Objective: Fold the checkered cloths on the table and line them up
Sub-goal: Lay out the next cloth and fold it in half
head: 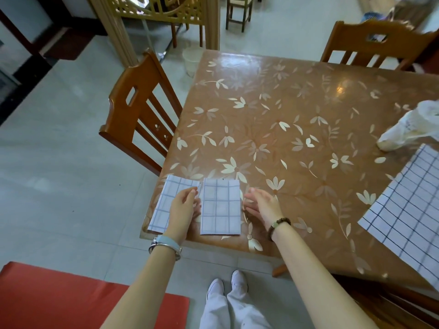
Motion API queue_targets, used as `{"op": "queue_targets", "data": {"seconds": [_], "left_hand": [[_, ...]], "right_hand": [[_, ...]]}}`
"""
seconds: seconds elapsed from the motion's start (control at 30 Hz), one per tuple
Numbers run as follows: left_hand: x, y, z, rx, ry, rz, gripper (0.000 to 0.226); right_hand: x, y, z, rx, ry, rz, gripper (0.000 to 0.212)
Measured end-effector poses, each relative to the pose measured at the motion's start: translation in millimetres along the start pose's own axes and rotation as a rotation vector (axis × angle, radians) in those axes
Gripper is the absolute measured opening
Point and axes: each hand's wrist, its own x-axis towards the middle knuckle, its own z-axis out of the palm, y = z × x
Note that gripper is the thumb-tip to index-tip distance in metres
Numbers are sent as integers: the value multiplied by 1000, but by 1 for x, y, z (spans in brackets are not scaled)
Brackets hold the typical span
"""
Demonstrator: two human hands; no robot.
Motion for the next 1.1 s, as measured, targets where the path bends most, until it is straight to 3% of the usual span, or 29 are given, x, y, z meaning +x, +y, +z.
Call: {"op": "queue_targets", "data": {"seconds": [0.27,0.43,0.57,0.87,1.1], "left_hand": [[-30,45,-9,-129,-123,65,30],[-46,64,0,-99,-221,148,41],[-53,73,16,-62,-303,168,38],[-67,76,81,-25,-504,198,37],[-101,77,150,-1,-654,171,36]], "right_hand": [[-40,-26,-8,168,3,-113,34],[-68,-38,-28,255,52,-207,39],[-93,-44,-48,288,109,-270,44],[-148,-50,-111,275,336,-379,39],[-188,-45,-177,432,419,-415,37]]}}
